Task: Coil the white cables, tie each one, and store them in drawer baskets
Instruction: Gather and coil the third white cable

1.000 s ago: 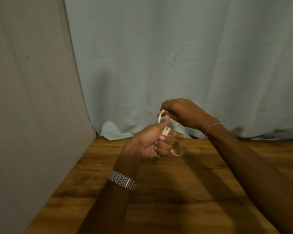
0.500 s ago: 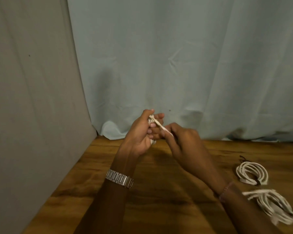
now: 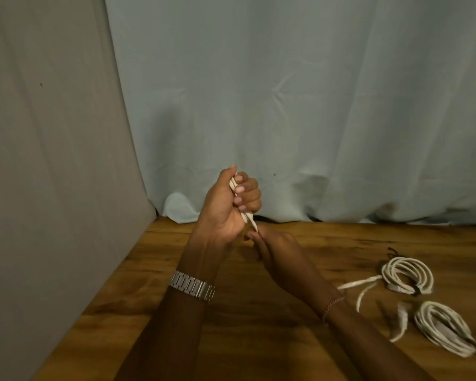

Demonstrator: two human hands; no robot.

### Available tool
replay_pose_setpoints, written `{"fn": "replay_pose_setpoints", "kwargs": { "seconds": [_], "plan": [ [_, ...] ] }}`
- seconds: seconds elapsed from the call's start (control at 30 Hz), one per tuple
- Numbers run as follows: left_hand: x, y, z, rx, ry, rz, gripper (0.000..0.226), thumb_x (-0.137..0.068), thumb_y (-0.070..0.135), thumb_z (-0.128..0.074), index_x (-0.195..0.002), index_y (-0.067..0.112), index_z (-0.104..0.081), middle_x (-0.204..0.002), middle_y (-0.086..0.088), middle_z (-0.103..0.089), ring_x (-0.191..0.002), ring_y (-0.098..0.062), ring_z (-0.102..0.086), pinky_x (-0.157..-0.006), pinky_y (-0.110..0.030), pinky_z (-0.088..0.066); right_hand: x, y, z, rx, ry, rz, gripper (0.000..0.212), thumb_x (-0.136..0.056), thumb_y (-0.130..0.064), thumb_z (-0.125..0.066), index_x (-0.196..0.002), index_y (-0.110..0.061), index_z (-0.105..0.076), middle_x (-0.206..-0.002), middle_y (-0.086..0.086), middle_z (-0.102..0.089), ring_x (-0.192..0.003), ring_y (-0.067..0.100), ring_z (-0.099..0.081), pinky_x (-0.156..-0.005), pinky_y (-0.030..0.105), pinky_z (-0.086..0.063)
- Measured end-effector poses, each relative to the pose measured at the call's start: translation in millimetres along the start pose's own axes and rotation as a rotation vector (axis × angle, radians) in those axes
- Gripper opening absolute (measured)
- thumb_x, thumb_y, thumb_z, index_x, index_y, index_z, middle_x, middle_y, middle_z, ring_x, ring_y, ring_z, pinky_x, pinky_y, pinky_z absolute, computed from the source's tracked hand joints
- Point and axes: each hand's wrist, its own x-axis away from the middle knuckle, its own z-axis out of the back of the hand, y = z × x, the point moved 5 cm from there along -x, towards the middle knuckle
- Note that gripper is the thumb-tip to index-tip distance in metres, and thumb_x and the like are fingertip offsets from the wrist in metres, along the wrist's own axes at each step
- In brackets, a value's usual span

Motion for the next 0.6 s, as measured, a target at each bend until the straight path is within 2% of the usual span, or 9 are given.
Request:
{"fn": "replay_pose_setpoints", "kwargs": {
  "seconds": [0.1,0.2,0.27,0.33,0.4,0.43,0.47,0.53,0.6],
  "plan": [
    [0,1,0,-0.047,-0.039,0.016,0.045,-0.104,0.034,-0.035,-0.062,0.02,-0.044,-0.046,0.008,-0.031,-0.031,-0.002,-0.027,-0.031,-0.016,-0.02,-8,11,-8,0.06,-0.186,-0.016,0.032,-0.109,-0.037,-0.033,-0.095,-0.018,-0.056,-0.075,-0.001,-0.063,-0.065,0.017,-0.059,-0.068,0.044,-0.051],
    [2,-6,-4,-0.128,-0.08,0.107,0.046,-0.101,0.034,-0.037,-0.058,0.022,-0.045,-0.043,0.009,-0.031,-0.028,-0.002,-0.025,-0.03,-0.016,-0.017,-25,19,2,0.11,-0.323,0.029,0.027,-0.109,-0.025,-0.038,-0.091,-0.014,-0.055,-0.08,0.003,-0.064,-0.069,0.021,-0.059,-0.07,0.04,-0.048],
    [5,-14,-8,-0.198,-0.136,0.207,0.04,-0.095,0.036,-0.042,-0.057,0.022,-0.047,-0.043,0.008,-0.031,-0.03,-0.002,-0.019,-0.03,-0.014,-0.017,-39,24,12,0.154,-0.392,0.05,0.035,-0.105,-0.029,-0.039,-0.09,-0.007,-0.061,-0.088,0.012,-0.069,-0.075,0.024,-0.061,-0.073,0.039,-0.049],
    [9,-23,-12,-0.28,-0.193,0.332,0.039,-0.094,0.038,-0.043,-0.059,0.022,-0.048,-0.043,0.009,-0.032,-0.033,-0.003,-0.014,-0.032,-0.013,-0.014,-53,26,25,0.207,-0.409,0.052,0.043,-0.104,-0.034,-0.038,-0.104,-0.001,-0.067,-0.107,0.019,-0.071,-0.093,0.032,-0.066,-0.083,0.037,-0.051],
    [14,-31,-14,-0.338,-0.239,0.443,0.037,-0.095,0.042,-0.042,-0.064,0.021,-0.048,-0.044,0.009,-0.033,-0.034,-0.003,-0.014,-0.034,-0.013,-0.013,-67,24,43,0.324,-0.424,0.076,0.029,-0.106,-0.014,-0.045,-0.115,0.004,-0.065,-0.121,0.027,-0.065,-0.112,0.042,-0.061,-0.086,0.024,-0.048],
    [16,-35,-15,-0.37,-0.244,0.48,0.036,-0.094,0.045,-0.043,-0.069,0.02,-0.047,-0.044,0.009,-0.034,-0.033,-0.001,-0.017,-0.034,-0.012,-0.014,-73,24,51,0.339,-0.428,0.083,0.023,-0.104,-0.007,-0.047,-0.113,0.003,-0.066,-0.119,0.028,-0.065,-0.112,0.044,-0.06,-0.088,0.024,-0.049],
    [16,-39,-14,-0.406,-0.239,0.505,0.036,-0.093,0.047,-0.043,-0.073,0.018,-0.047,-0.045,0.009,-0.034,-0.031,0.001,-0.021,-0.033,-0.012,-0.014,-81,24,58,0.361,-0.394,0.095,0.017,-0.102,-0.006,-0.05,-0.105,-0.005,-0.067,-0.113,0.023,-0.068,-0.108,0.042,-0.061,-0.089,0.031,-0.051],
    [14,-46,-13,-0.466,-0.228,0.53,0.043,-0.095,0.054,-0.039,-0.079,0.014,-0.048,-0.046,0.009,-0.035,-0.031,0.002,-0.028,-0.032,-0.012,-0.016,-92,22,72,0.47,-0.336,0.137,0.013,-0.1,-0.015,-0.053,-0.094,-0.022,-0.062,-0.102,0.006,-0.068,-0.1,0.032,-0.061,-0.086,0.044,-0.05],
    [11,-50,-10,-0.493,-0.201,0.535,0.054,-0.098,0.061,-0.031,-0.082,0.013,-0.048,-0.048,0.009,-0.036,-0.032,0.002,-0.028,-0.032,-0.012,-0.017,-101,10,83,0.541,-0.296,0.184,0.014,-0.101,-0.019,-0.053,-0.097,-0.019,-0.066,-0.105,0.004,-0.07,-0.101,0.029,-0.06,-0.086,0.04,-0.046]
  ]
}}
